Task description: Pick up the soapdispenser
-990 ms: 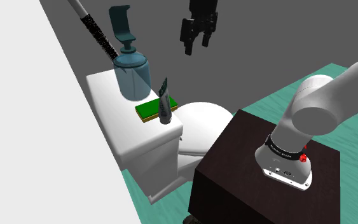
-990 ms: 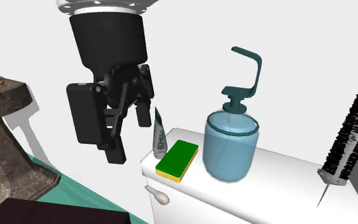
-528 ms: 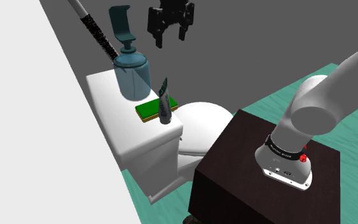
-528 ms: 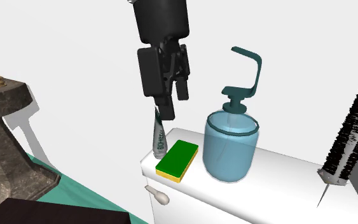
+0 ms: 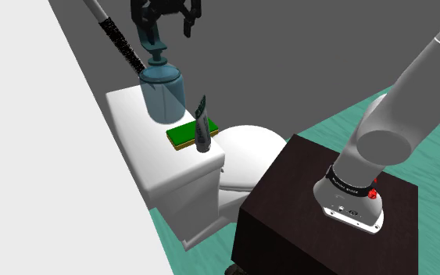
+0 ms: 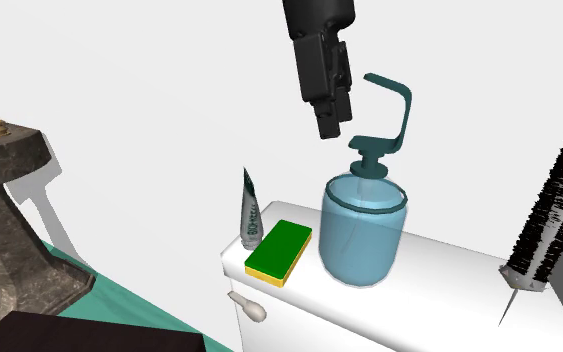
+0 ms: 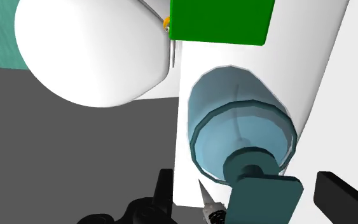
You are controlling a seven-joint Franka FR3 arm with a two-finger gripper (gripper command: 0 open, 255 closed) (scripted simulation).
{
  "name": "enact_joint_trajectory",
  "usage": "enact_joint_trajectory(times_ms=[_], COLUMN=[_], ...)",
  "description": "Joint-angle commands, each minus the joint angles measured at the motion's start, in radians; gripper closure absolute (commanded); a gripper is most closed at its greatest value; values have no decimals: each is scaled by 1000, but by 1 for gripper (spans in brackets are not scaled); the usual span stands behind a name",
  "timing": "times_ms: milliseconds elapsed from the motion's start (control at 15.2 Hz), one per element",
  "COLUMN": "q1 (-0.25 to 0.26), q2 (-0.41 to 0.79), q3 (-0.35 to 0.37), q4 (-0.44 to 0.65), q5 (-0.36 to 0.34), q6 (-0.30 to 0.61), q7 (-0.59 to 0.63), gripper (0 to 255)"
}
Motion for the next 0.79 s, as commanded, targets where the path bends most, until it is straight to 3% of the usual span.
enact_joint_trajectory(times_ms=[0, 66, 660, 726], q1=[7, 12, 9, 9], q2=[96, 114, 83, 86], q3=[42, 47, 38, 38], q4=[127, 149, 15, 17], q5=[-74, -89, -75, -77], q6=[-34, -41, 68, 68], q7=[84, 98, 108, 109], gripper=[0, 0, 0, 255])
